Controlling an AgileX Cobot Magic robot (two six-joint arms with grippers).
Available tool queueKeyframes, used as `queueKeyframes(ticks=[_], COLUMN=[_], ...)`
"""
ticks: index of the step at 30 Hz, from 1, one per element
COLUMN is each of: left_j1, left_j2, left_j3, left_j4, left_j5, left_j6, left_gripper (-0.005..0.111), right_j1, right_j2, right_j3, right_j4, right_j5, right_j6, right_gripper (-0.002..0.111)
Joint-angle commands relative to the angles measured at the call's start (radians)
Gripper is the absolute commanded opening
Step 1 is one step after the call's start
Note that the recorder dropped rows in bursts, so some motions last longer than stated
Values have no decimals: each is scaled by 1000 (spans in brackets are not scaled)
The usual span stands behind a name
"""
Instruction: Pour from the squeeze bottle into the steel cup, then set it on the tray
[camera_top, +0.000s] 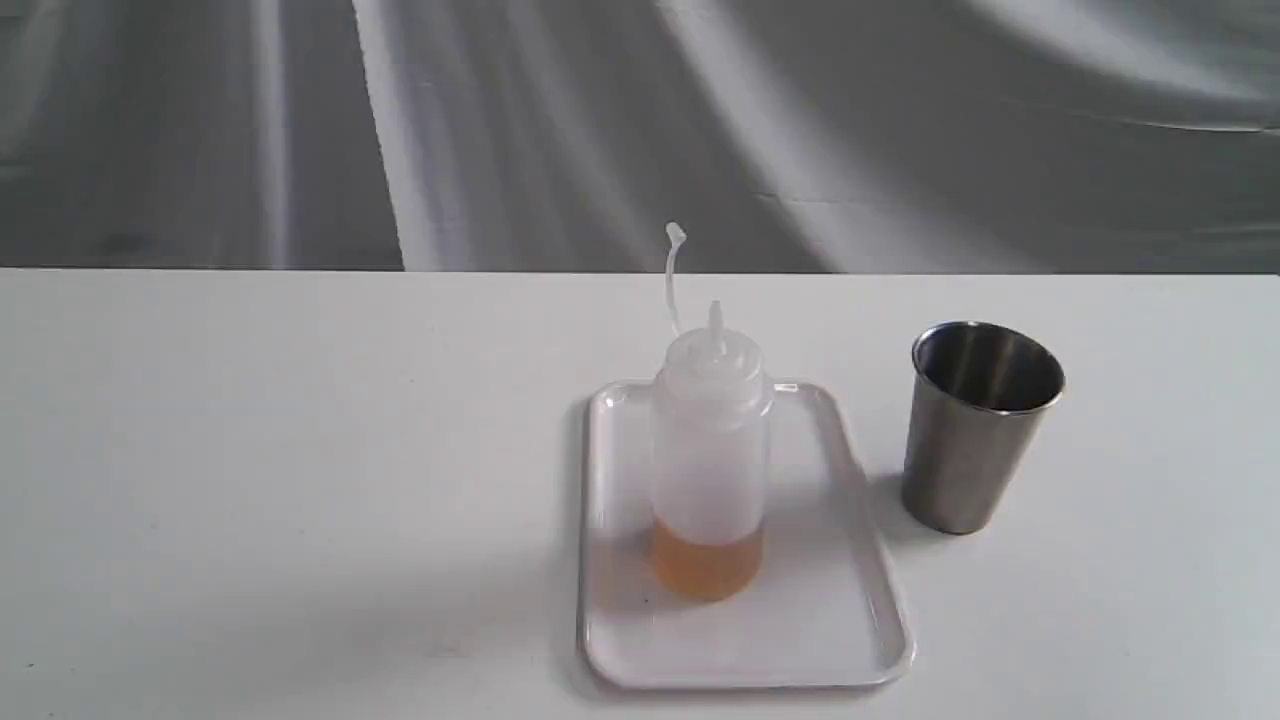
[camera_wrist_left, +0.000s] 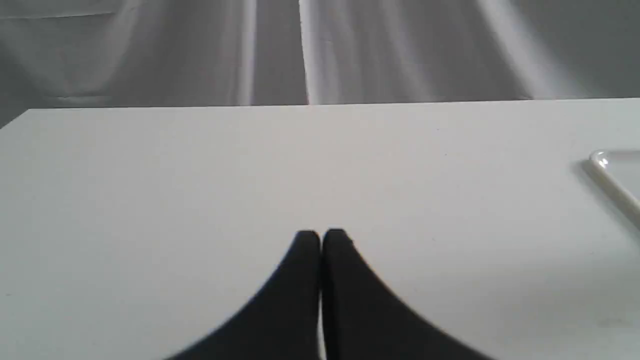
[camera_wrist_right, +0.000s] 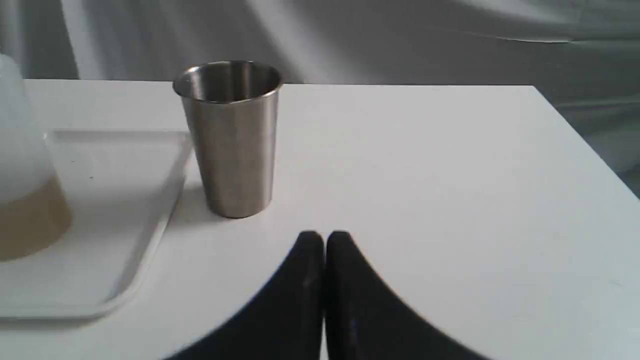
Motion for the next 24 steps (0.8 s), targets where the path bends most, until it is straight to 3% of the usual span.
queueKeyframes(ticks=[1,24], left_j1=[-8,-8], left_j2=[-3,-3], left_j3=[4,4], left_j4=[-1,-1], left_j5=[-9,-9], left_j6=[-4,-3], left_gripper=[0,0], right_j1=[-44,-52], right_j2=[-6,-6], right_j3=[3,3], right_j4=[-7,-9], right_j5=[12,16], right_j6=[-6,-41], right_gripper=[0,0])
